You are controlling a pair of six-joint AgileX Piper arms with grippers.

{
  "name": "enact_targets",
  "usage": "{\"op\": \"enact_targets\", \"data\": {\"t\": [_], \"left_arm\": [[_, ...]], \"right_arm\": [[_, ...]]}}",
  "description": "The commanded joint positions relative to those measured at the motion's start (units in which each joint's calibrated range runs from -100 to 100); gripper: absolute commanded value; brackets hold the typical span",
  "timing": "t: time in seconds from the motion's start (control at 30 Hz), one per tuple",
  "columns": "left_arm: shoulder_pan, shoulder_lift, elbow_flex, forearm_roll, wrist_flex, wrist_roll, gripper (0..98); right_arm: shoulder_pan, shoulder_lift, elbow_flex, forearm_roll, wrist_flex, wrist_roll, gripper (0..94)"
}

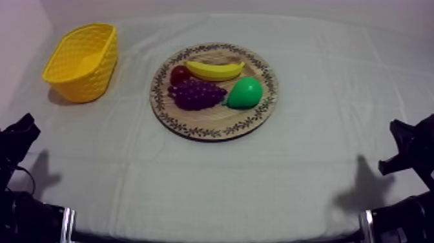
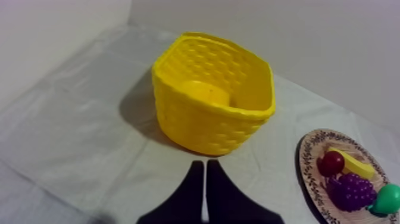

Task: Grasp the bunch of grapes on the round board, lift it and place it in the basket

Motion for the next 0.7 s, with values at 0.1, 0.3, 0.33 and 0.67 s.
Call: {"op": "enact_targets", "data": {"t": [0.1, 0.3, 0.33, 0.67], "left_arm": [[0.0, -0.1, 0.0, -0.03, 0.0, 0.0, 0.1], [0.0, -0.1, 0.0, -0.03, 0.0, 0.1, 0.1], [0.1, -0.1, 0.0, -0.03, 0.0, 0.0, 0.1], [7.1, -0.3, 0.2, -0.03, -0.4, 0.4, 0.1]], "right_arm": [[0.0, 0.0, 0.0, 0.0, 0.0, 0.0, 0.3], [0.0, 0.0, 0.0, 0.0, 0.0, 0.0, 0.3], [0.0, 0.0, 0.0, 0.0, 0.0, 0.0, 0.3], [0.0, 0.0, 0.0, 0.0, 0.0, 0.0, 0.3]]}}
